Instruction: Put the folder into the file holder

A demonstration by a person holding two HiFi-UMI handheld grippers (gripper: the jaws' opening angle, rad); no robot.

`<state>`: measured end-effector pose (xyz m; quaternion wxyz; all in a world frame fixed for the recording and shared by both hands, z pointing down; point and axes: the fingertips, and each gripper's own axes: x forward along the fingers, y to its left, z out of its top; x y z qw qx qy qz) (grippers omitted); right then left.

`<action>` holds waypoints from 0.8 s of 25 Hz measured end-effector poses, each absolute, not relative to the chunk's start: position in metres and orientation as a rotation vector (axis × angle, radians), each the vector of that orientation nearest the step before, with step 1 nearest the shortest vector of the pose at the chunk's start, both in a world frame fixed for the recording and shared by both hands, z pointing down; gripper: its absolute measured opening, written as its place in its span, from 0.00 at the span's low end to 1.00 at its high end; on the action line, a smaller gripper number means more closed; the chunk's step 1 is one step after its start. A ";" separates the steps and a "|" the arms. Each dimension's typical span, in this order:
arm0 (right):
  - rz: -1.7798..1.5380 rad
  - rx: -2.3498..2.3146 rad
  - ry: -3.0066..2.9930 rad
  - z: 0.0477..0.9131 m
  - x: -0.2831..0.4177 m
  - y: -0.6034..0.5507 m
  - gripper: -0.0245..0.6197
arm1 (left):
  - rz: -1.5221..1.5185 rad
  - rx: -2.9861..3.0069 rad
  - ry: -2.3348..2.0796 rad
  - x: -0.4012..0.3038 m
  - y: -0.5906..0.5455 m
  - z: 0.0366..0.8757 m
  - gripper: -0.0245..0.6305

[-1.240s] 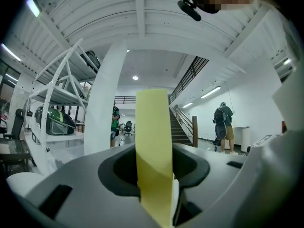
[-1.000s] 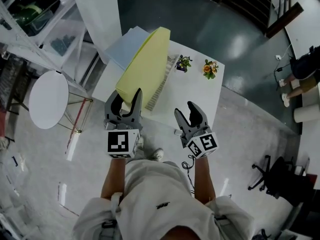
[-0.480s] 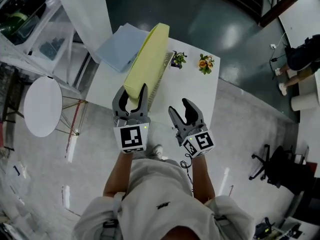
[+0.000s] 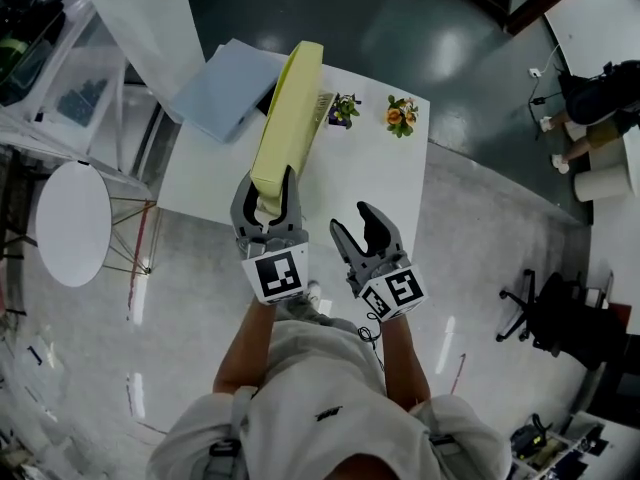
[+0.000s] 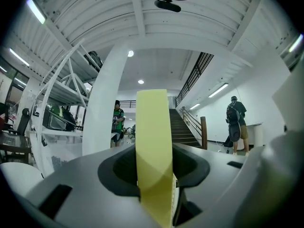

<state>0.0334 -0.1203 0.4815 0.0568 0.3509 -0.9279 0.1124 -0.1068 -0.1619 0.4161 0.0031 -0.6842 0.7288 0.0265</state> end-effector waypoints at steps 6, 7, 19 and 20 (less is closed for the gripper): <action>0.345 1.064 -2.794 0.487 0.036 -0.122 0.42 | 0.075 -2.166 2.295 -0.102 -0.166 0.440 0.33; 0.345 1.064 -2.789 0.488 0.036 -0.122 0.42 | 0.072 -2.172 2.293 -0.101 -0.167 0.444 0.33; 0.343 1.092 -2.755 0.497 0.032 -0.114 0.42 | -0.054 -2.230 2.219 -0.097 -0.161 0.482 0.35; 0.341 1.098 -2.752 0.497 0.033 -0.112 0.42 | -0.076 -2.239 2.212 -0.095 -0.159 0.485 0.35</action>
